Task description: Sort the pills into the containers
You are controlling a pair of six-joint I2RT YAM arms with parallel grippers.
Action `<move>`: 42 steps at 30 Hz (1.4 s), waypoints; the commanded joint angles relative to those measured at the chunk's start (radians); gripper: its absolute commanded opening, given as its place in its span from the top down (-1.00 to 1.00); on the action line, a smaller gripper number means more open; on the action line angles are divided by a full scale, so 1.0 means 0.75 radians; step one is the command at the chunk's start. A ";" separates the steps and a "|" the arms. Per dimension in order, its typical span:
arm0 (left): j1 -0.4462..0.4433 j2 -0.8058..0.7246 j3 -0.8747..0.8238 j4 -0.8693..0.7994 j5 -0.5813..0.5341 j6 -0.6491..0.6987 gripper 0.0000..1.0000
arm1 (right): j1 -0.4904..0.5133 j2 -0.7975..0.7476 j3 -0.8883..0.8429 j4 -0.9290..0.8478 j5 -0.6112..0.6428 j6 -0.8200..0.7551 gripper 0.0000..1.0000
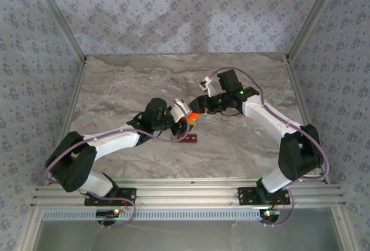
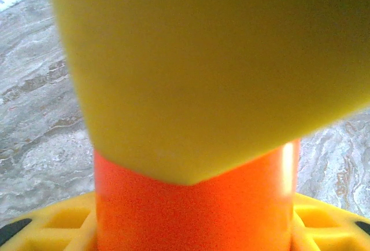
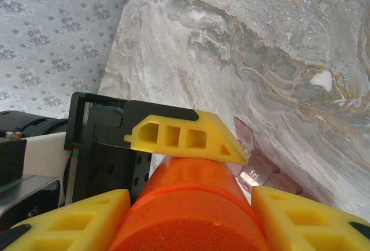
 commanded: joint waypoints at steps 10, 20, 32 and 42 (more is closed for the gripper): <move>0.029 -0.190 -0.040 0.010 -0.174 -0.060 1.00 | -0.258 -0.303 -0.298 0.217 -0.060 0.290 -0.34; 0.025 -0.184 0.002 -0.102 -0.195 -0.056 1.00 | -0.247 -0.509 -0.461 0.456 0.329 0.617 -0.37; 0.017 -0.158 0.052 -0.170 -0.154 -0.039 1.00 | -0.045 -0.419 -0.351 0.488 0.540 0.660 -0.48; 0.004 -0.127 0.065 -0.170 -0.151 -0.034 1.00 | 0.077 -0.320 -0.262 0.523 0.574 0.651 -0.48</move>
